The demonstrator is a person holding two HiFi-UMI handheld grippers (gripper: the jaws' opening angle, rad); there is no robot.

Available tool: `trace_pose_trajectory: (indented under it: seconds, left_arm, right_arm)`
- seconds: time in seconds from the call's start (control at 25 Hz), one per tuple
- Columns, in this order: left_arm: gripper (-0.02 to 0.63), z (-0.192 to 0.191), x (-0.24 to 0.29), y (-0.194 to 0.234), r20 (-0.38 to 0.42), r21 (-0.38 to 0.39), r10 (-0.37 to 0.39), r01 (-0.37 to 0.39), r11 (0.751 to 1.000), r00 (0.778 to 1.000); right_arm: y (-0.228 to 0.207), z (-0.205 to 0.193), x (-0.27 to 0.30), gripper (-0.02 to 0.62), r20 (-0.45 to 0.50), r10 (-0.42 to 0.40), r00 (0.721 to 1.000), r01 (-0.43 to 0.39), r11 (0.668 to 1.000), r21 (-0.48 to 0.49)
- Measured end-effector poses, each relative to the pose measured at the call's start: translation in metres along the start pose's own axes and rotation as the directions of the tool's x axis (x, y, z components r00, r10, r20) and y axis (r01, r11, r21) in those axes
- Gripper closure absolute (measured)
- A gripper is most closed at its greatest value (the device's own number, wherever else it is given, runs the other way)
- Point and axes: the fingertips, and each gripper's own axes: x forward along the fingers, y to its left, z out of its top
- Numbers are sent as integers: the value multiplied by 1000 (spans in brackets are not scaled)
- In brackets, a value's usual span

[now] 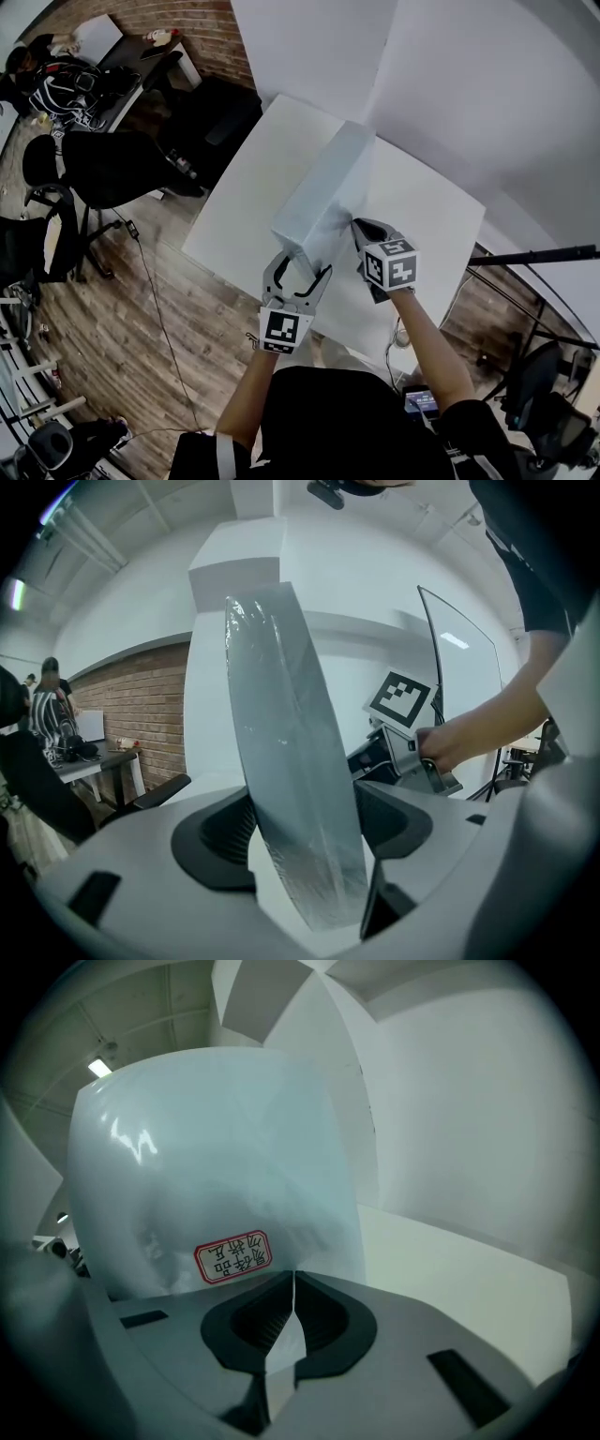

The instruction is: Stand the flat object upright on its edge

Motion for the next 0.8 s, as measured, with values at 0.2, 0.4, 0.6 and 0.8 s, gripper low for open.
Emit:
trace_pose_trajectory:
  seconds: [0.2, 0.4, 0.6, 0.8]
  left_arm:
    - [273, -9, 6, -5, -24, 26, -16, 16, 1000, 1000]
    - [281, -13, 15, -7, -40, 33, -40, 41, 999, 998]
    - [293, -19, 27, -8, -67, 48, -69, 73, 996, 995]
    - [301, -39, 39, -8, -107, 7, -72, 74, 997, 992]
  right_arm:
    - [-8, -2, 5, 552, -1, -11, 1000, 11, 1000, 20]
    - [-13, -1, 11, 552, -5, -17, 1000, 17, 999, 32]
    - [-18, 4, 21, 552, -10, -24, 1000, 24, 999, 40]
    - [-26, 10, 28, 552, -11, -27, 1000, 27, 998, 54]
